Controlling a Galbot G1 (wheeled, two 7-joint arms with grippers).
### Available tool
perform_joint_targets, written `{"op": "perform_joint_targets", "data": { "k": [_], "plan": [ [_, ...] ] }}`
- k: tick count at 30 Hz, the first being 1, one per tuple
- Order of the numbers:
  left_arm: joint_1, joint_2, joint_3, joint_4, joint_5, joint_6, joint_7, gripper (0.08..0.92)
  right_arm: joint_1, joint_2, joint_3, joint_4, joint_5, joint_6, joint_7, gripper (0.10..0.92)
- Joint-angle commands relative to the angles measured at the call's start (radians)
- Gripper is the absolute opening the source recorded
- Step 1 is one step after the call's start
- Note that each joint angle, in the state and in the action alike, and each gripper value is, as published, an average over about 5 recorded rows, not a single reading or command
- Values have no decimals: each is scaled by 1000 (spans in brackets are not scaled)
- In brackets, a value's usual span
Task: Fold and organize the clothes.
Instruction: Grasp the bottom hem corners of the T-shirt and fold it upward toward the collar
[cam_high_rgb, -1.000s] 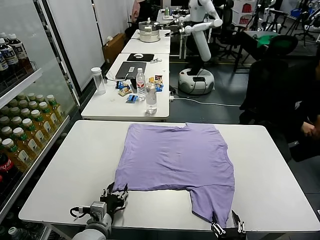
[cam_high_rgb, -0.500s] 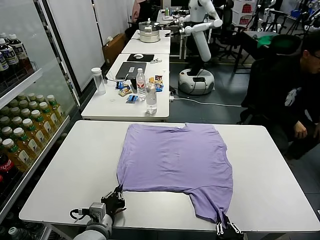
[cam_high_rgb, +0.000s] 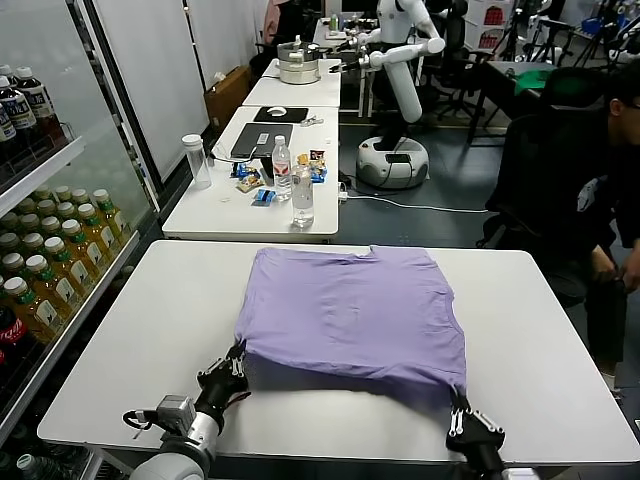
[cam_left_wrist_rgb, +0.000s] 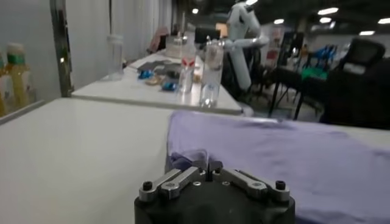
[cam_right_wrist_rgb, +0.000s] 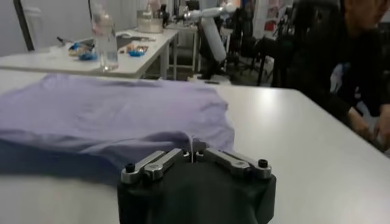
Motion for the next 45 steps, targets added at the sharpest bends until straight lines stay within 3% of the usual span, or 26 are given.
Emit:
{"op": "perform_joint_targets", "data": {
  "k": [1, 15, 28, 33, 45],
  "plan": [
    [-61, 26, 1, 9, -55, -51, 7, 96, 112, -44, 46, -7, 42, 0, -5, 117],
    [-290, 44, 112, 251, 11, -31, -2, 96, 499, -149, -84, -267, 85, -91, -1, 117],
    [-391, 15, 163, 413, 87, -24, 0, 96, 611, -122, -181, -428, 28, -116, -30, 126],
    [-405, 0, 166, 442, 107, -14, -16, 136, 618, -95, -201, -458, -15, -136, -39, 241],
    [-243, -16, 109, 272, 120, -13, -68, 474, 472, -83, -87, -350, -34, -121, -45, 595]
  ]
}}
